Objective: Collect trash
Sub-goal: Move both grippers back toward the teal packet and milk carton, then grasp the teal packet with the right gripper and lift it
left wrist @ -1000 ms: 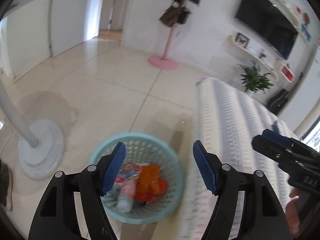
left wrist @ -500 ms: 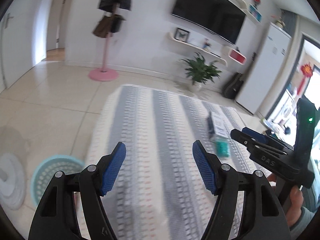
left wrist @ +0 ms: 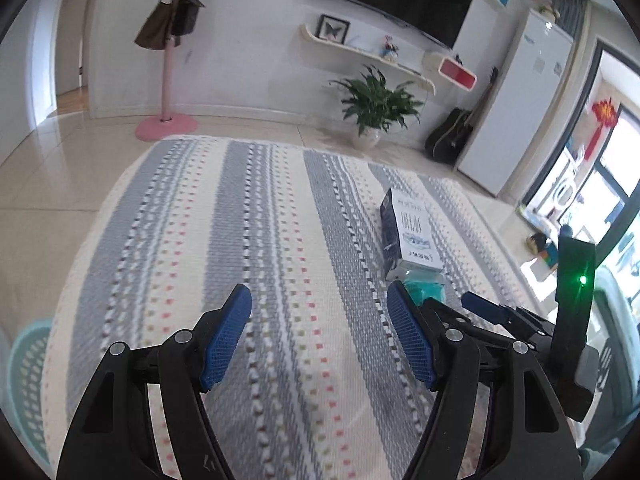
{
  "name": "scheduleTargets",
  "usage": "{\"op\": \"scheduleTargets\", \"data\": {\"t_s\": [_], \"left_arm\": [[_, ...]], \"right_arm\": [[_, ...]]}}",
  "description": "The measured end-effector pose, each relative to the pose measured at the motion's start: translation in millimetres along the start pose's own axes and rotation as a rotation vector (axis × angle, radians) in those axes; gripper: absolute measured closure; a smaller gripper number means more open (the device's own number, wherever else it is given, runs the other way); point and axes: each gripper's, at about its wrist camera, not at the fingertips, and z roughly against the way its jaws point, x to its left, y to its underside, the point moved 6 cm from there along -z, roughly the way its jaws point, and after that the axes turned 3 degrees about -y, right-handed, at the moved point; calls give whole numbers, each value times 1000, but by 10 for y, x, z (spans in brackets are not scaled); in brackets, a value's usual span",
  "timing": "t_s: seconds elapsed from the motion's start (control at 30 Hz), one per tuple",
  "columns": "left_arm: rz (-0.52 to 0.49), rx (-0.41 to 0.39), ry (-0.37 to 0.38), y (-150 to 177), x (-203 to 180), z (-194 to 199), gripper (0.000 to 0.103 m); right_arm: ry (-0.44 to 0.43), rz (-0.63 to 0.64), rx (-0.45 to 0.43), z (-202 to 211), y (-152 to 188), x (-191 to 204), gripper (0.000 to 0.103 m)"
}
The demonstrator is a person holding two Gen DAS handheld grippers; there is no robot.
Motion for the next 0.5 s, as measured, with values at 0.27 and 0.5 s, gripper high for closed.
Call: {"op": "scheduleTargets", "data": {"t_s": [0.27,0.5], "left_arm": [[-32,27,16,-54,-169,-320,34],[-74,114,132,-129,-716,-807,31]], "right_arm": [[-7,-49,38,-173,-21,-125,67],[30,-61,-37,143,-28,-570,68]]}}
